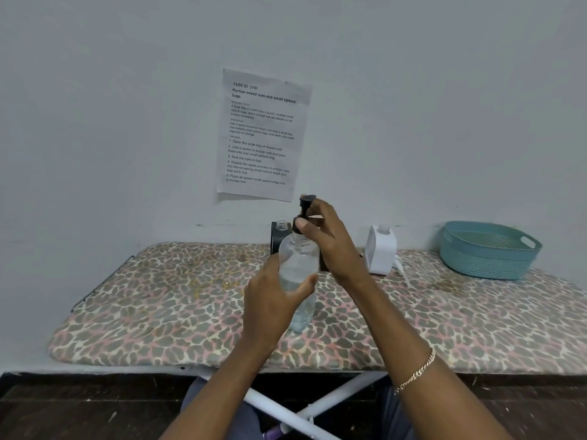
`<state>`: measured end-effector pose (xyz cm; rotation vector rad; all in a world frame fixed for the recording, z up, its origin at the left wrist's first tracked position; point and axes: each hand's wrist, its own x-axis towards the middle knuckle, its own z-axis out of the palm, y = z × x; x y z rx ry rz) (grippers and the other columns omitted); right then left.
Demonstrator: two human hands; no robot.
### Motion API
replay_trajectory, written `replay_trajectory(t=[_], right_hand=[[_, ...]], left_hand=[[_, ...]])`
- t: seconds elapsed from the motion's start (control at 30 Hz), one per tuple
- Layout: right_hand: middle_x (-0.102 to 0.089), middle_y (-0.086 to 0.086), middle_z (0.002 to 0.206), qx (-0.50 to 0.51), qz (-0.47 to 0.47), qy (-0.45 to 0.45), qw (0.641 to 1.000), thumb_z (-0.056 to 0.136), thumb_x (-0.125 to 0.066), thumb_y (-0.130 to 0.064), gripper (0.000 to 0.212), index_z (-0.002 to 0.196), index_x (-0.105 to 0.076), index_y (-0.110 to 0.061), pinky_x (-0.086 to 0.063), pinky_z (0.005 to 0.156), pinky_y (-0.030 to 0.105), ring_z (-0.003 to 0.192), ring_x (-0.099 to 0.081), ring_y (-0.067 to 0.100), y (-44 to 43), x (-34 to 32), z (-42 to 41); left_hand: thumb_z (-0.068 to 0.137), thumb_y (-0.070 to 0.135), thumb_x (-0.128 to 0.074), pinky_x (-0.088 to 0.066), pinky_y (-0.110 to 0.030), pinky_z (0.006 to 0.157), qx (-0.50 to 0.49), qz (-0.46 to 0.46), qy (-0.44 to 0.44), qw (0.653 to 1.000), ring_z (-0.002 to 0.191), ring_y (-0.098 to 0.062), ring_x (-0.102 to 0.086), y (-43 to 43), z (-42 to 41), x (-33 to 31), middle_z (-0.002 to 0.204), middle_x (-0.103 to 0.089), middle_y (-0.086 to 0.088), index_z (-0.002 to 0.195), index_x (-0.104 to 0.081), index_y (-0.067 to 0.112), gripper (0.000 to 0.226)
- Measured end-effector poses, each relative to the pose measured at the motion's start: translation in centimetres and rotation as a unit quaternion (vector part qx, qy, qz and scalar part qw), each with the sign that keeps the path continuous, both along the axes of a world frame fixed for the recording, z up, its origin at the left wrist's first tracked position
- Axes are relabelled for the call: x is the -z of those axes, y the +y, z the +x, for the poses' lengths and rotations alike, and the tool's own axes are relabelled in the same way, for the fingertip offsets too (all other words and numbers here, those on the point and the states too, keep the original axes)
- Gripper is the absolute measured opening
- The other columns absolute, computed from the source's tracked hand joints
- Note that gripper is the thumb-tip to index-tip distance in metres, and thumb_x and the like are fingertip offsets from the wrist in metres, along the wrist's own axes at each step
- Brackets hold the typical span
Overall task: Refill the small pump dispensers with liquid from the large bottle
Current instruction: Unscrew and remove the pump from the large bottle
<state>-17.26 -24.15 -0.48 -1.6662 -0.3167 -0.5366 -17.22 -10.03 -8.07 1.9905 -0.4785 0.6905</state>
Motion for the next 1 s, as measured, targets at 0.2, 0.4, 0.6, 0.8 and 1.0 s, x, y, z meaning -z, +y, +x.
replay_trajectory(t=[0.2,0.4,0.6,0.8,1.0], right_hand=[[-0.075,0.000,0.106,0.059,-0.027,-0.020,0.998,0.096,-0.074,-0.013,0.019,0.111,-0.064,-0.019,-0.059,0.096,0.041,0.103,-0.072,0.018,0.3,0.3,0.4],[-0.072,0.000,0.129,-0.022,0.016,0.010,1.000,0.098,-0.061,-0.014,0.032,0.130,-0.069,-0.014,-0.054,0.106,0.036,0.123,-0.067,0.018,-0.8,-0.1,0.3],[-0.074,0.000,0.104,0.079,-0.045,-0.007,0.996,0.085,-0.086,-0.030,0.035,0.111,-0.064,-0.022,-0.058,0.090,0.032,0.097,-0.070,0.016,0.0,0.1,0.3],[-0.077,-0.002,0.111,0.094,-0.056,-0.025,0.994,0.096,-0.075,-0.012,0.028,0.124,-0.070,-0.012,-0.059,0.101,0.041,0.106,-0.074,0.014,-0.7,-1.5,0.1],[-0.078,0.003,0.114,0.093,-0.061,-0.055,0.992,0.096,-0.071,-0.010,0.031,0.126,-0.069,-0.015,-0.055,0.106,0.048,0.110,-0.075,0.020,-1.3,-4.7,-0.5]], left_hand=[[0.083,0.066,-0.077,-0.060,-0.035,0.087,-0.001,0.001,0.005,1.000,0.105,-0.011,-0.071,0.1,0.0,0.0,0.122,-0.074,0.008,0.137,-0.061,0.022,0.072],[0.082,0.065,-0.077,-0.061,-0.032,0.079,0.001,0.004,0.012,1.000,0.095,-0.010,-0.071,0.1,-0.1,-0.2,0.110,-0.073,0.009,0.130,-0.062,0.024,0.065],[0.083,0.068,-0.075,-0.060,-0.033,0.082,-0.001,0.010,0.022,1.000,0.100,-0.011,-0.070,0.1,-0.2,-0.2,0.115,-0.073,0.008,0.135,-0.060,0.023,0.070],[0.083,0.070,-0.073,-0.061,-0.035,0.081,0.008,0.027,0.016,0.999,0.102,-0.012,-0.069,0.3,-0.3,-0.5,0.115,-0.070,0.008,0.133,-0.058,0.026,0.069],[0.080,0.088,-0.061,-0.059,-0.033,0.087,0.026,0.015,0.010,0.999,0.107,-0.010,-0.067,0.4,-0.9,-1.4,0.119,-0.071,0.009,0.136,-0.059,0.027,0.083]])
